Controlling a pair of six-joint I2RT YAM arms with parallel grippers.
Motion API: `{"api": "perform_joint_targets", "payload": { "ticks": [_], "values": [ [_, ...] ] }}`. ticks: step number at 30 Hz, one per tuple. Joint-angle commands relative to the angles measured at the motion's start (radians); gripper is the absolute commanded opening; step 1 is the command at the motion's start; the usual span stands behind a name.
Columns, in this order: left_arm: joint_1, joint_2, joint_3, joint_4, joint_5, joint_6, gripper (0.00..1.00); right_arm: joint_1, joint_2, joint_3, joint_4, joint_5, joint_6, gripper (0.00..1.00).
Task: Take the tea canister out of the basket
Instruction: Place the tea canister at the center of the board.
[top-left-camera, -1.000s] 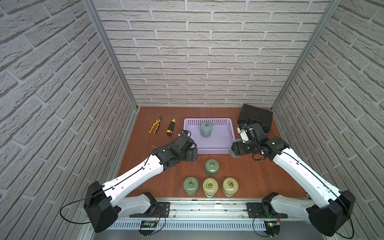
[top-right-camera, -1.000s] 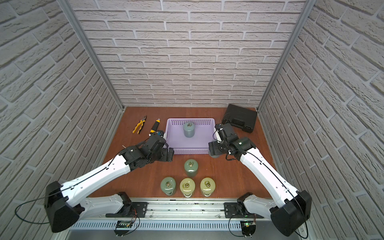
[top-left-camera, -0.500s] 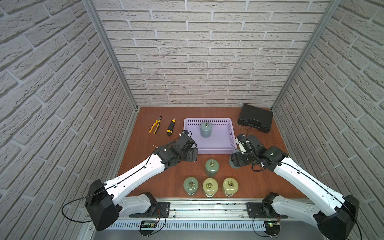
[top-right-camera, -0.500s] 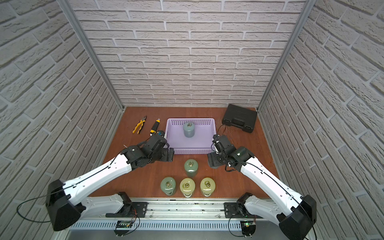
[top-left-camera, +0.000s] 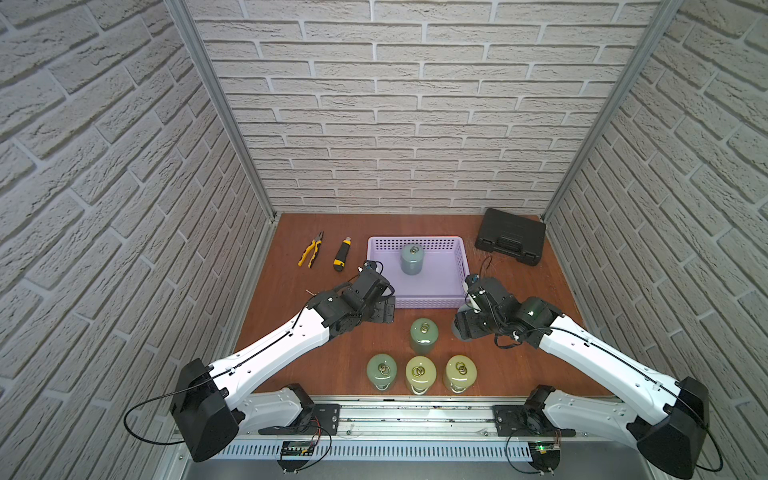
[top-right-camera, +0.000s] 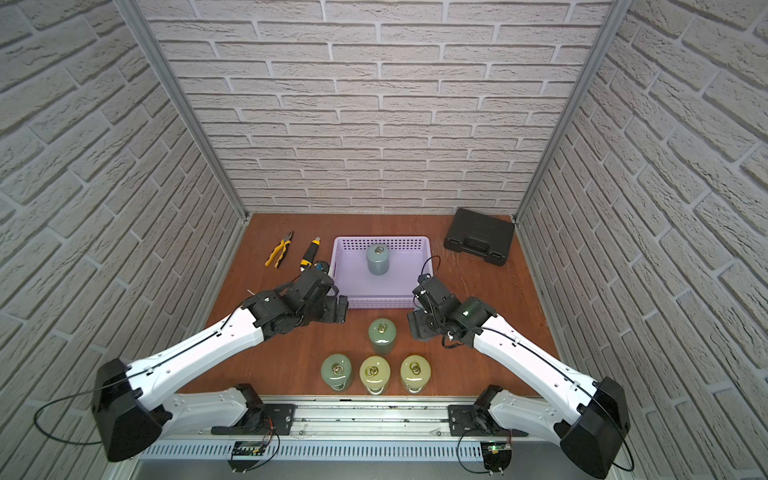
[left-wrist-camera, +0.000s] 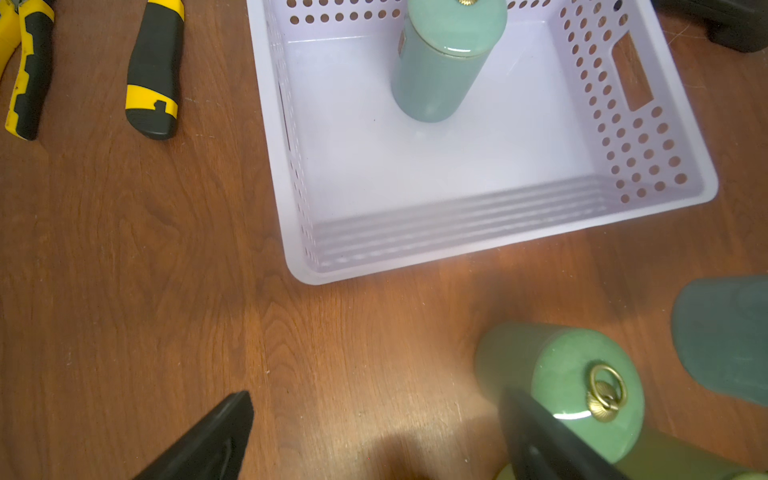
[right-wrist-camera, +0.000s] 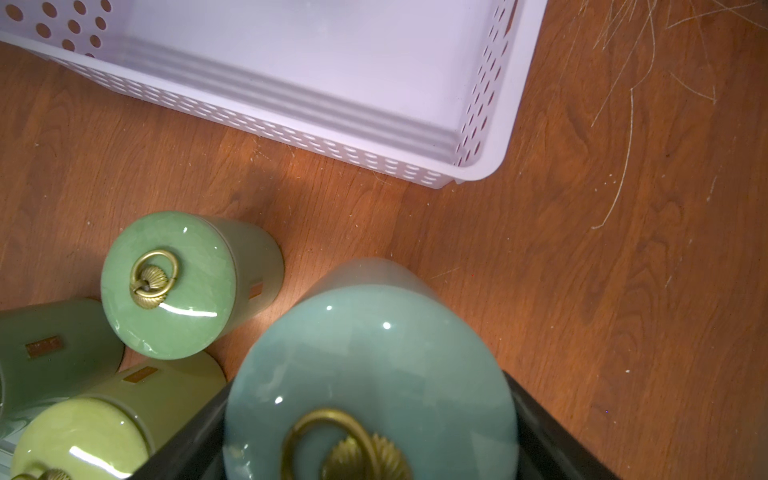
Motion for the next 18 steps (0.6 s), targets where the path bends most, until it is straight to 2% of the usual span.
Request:
{"api": "perform_joint_targets", "payload": {
  "ticks": [1, 18],
  "values": [
    [0.008, 0.006, -0.001, 0.015, -0.012, -0.004, 0.98, 0.020, 0.006, -0.006, 0.096, 0.042, 0.034, 0.59],
    [0.016, 0.002, -0.004, 0.008, -0.011, -0.005, 0.98, 0.064, 0.070, -0.074, 0.172, 0.067, 0.109, 0.59]
  ]
}}
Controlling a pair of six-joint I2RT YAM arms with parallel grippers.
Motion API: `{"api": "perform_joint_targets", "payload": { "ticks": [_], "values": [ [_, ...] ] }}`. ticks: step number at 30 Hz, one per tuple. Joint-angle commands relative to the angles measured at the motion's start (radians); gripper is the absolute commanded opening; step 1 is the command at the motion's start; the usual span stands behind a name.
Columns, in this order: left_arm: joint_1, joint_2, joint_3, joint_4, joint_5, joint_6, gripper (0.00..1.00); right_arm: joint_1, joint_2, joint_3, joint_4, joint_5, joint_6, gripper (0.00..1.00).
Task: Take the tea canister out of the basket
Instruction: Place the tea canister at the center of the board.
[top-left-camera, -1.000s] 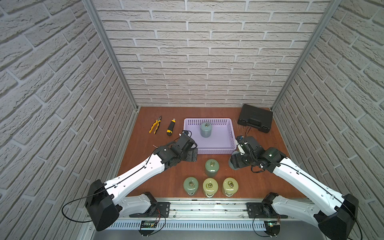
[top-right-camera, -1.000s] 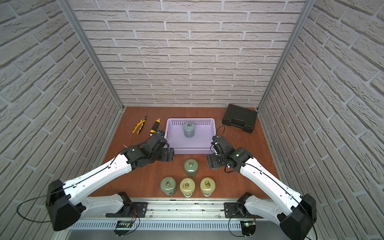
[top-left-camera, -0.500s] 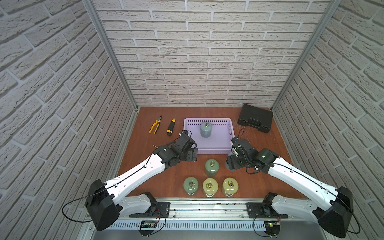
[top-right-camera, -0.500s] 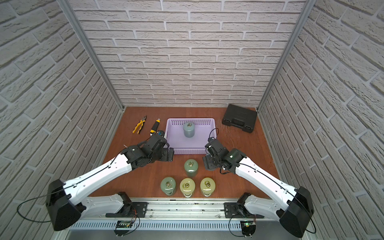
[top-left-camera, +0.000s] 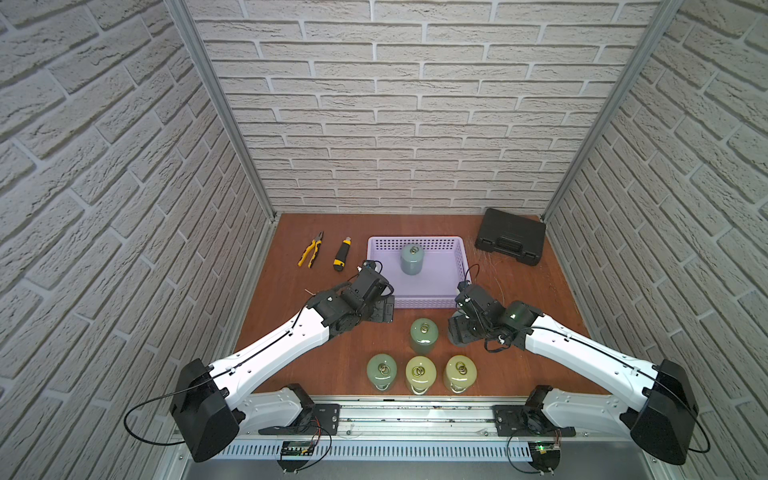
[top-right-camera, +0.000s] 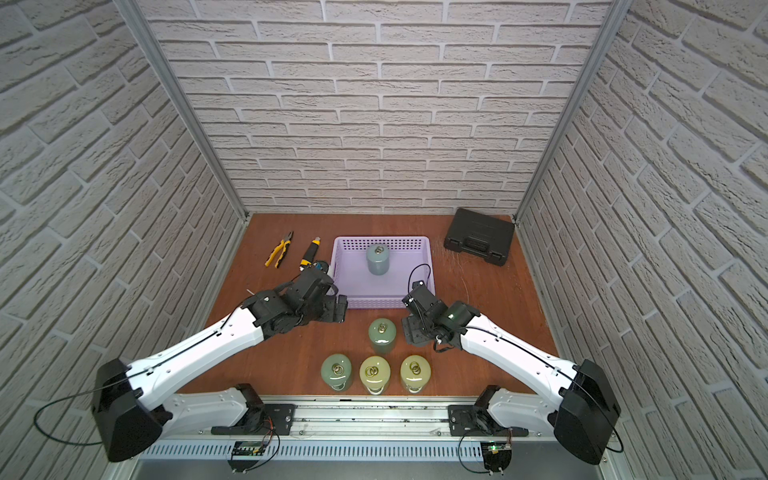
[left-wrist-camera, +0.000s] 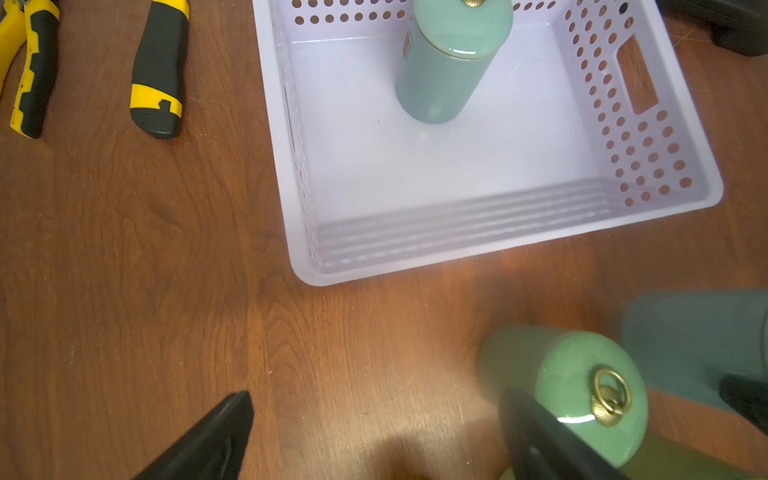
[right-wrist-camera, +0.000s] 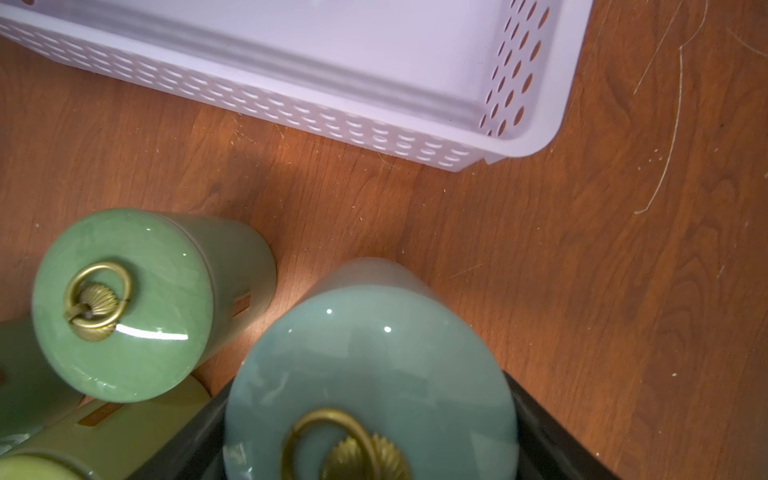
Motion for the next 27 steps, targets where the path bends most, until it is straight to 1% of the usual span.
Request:
{"api": "perform_joint_targets", "payload": {
  "ticks": [1, 12, 27],
  "values": [
    [0.008, 0.001, -0.004, 0.008, -0.011, -0.004, 0.98, 0.015, 0.003, 0.000, 0.090, 0.030, 0.030, 0.59],
    [0.010, -0.008, -0.003, -0.004, -0.011, -0.004, 0.98, 0.025, 0.053, -0.024, 0.135, 0.018, 0.044, 0.59],
    [0.012, -0.013, -0.004, -0.007, -0.017, -0.006, 0.98, 0.032, 0.070, -0.055, 0.158, 0.000, 0.065, 0.59]
  ]
}}
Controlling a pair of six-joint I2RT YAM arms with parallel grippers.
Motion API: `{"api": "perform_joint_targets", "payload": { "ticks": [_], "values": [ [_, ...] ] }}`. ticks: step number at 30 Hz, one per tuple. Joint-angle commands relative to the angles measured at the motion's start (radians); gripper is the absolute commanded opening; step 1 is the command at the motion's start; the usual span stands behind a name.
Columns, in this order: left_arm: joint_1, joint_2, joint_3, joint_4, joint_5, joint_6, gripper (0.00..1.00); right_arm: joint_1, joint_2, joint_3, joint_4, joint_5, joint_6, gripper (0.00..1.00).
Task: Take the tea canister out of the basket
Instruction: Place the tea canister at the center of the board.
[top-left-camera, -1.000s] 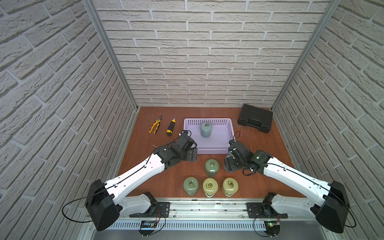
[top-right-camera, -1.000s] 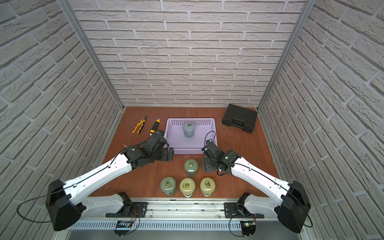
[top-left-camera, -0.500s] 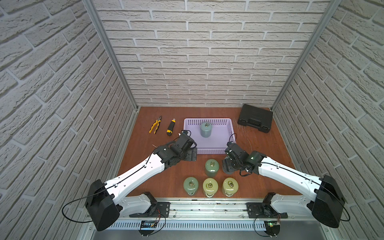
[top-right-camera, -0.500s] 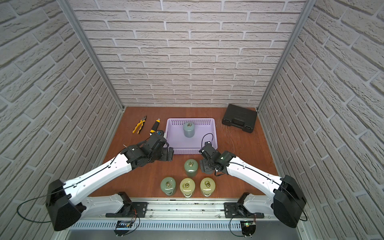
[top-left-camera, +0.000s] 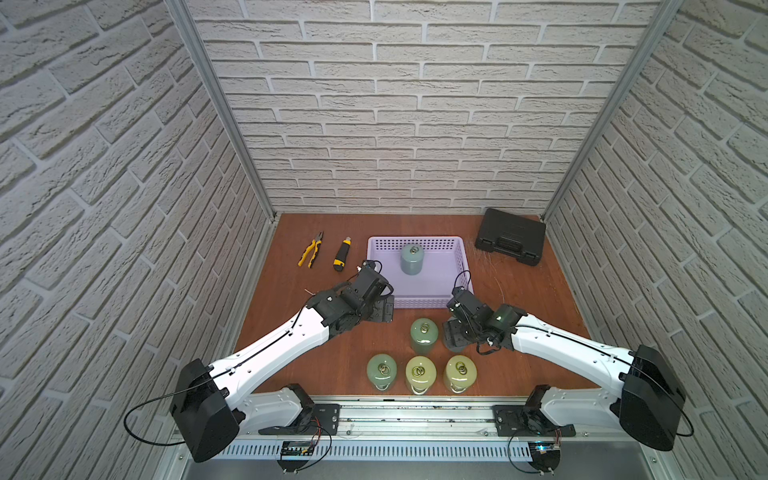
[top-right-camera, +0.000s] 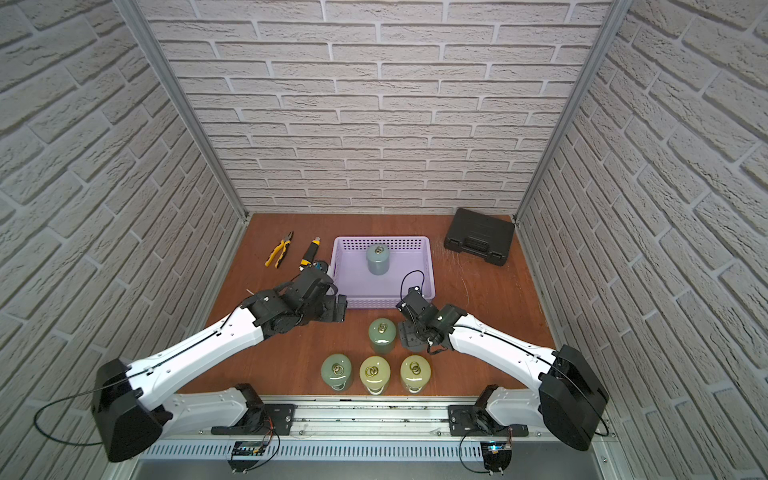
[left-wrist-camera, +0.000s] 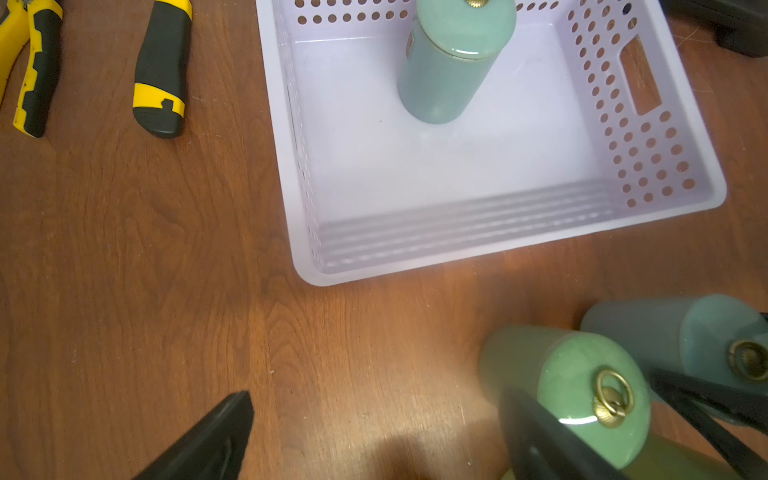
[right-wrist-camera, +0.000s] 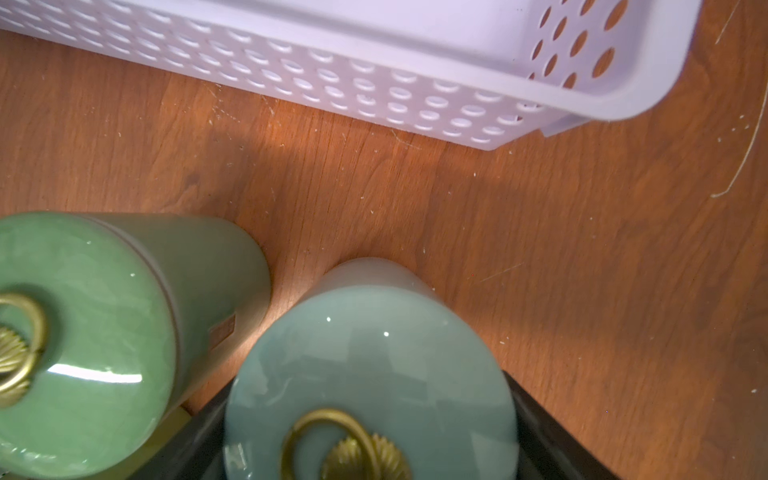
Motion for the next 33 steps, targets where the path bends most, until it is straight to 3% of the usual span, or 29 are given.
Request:
{"api": "perform_joint_targets", "payload": {
  "ticks": [1, 7, 23, 24, 33],
  "values": [
    [0.008, -0.012, -0.004, -0.004, -0.017, -0.005, 0.98, 0.012, -0.010, -0.002, 0.063, 0.011, 0.019, 0.59],
    [0.010, -0.011, -0.004, -0.004, -0.017, -0.005, 0.98, 0.014, -0.009, -0.013, 0.059, 0.006, 0.030, 0.62],
    [0.014, -0.022, -0.003, 0.010, -0.016, 0.009, 0.98, 0.015, -0.036, -0.010, 0.006, 0.017, 0.056, 0.93],
    [0.016, -0.023, -0.001, 0.011, -0.016, 0.014, 0.98, 0.016, -0.041, -0.009, 0.002, 0.017, 0.057, 1.00],
    [0.054, 0.004, 0.052, 0.016, 0.029, 0.084, 0.98, 0.017, -0.079, 0.037, -0.063, 0.028, 0.044, 1.00]
  ]
}}
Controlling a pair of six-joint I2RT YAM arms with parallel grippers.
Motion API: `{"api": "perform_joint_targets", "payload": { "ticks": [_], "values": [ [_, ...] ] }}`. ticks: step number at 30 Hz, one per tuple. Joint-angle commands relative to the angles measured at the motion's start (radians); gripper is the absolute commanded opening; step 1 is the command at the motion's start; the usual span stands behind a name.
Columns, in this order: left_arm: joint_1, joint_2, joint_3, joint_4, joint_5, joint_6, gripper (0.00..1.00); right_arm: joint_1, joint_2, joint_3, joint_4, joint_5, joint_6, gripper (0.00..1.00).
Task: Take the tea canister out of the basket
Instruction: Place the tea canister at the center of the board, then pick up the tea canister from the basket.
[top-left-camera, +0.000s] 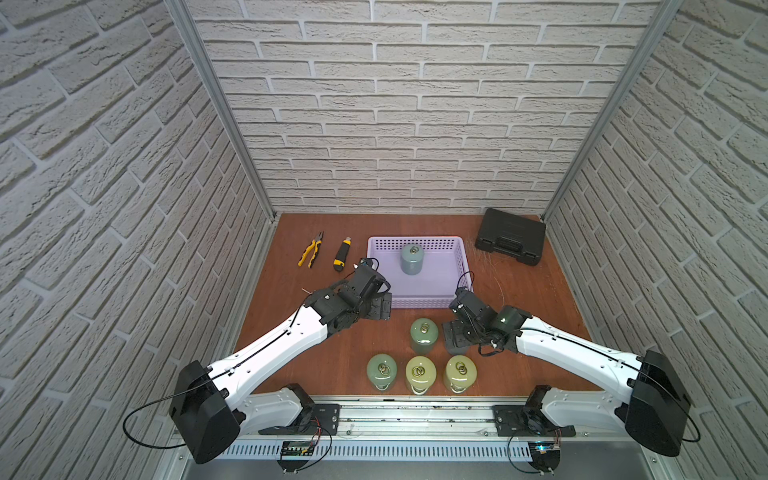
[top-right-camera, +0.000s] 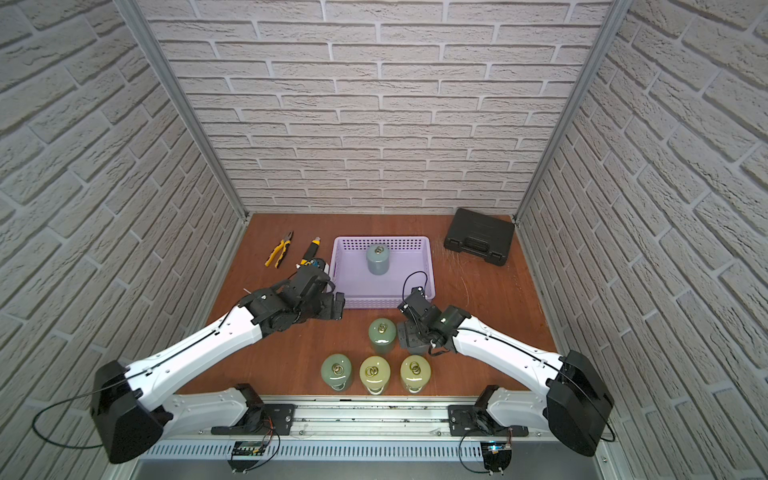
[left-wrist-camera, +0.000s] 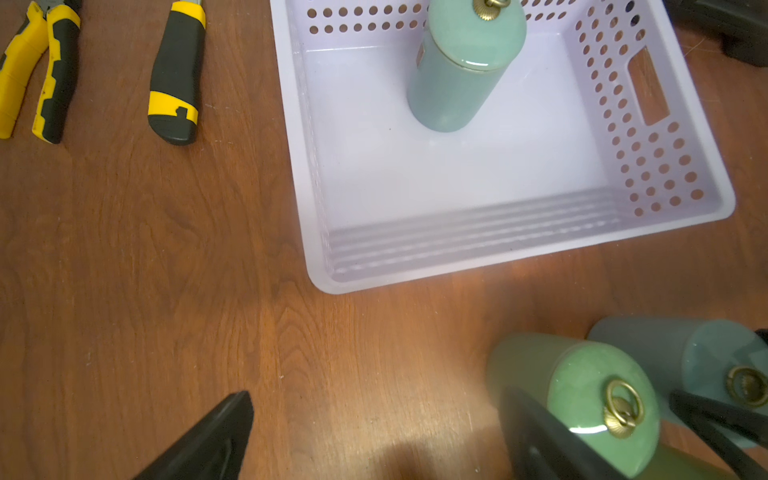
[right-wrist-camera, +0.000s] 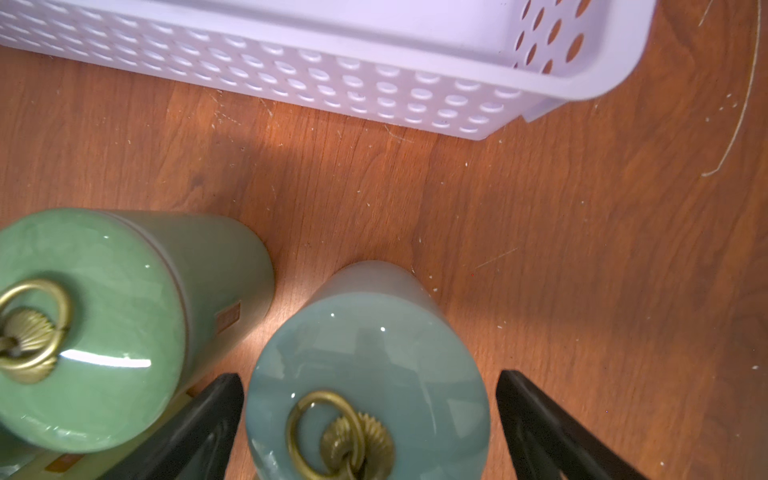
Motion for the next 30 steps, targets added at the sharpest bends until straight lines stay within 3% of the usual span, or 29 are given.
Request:
{"api": "perform_joint_targets", "payload": {
  "ticks": [1, 12, 30],
  "values": [
    [0.021, 0.015, 0.051, 0.017, 0.022, 0.053, 0.98, 0.010, -0.042, 0.038, -0.034, 0.023, -0.004, 1.00],
    [0.056, 0.188, 0.227, 0.020, 0.060, 0.141, 0.98, 0.008, -0.099, 0.098, -0.085, 0.024, -0.012, 1.00],
    [0.108, 0.547, 0.585, -0.061, 0.041, 0.053, 0.98, 0.006, -0.166, 0.131, -0.119, 0.139, -0.003, 1.00]
  ]
}}
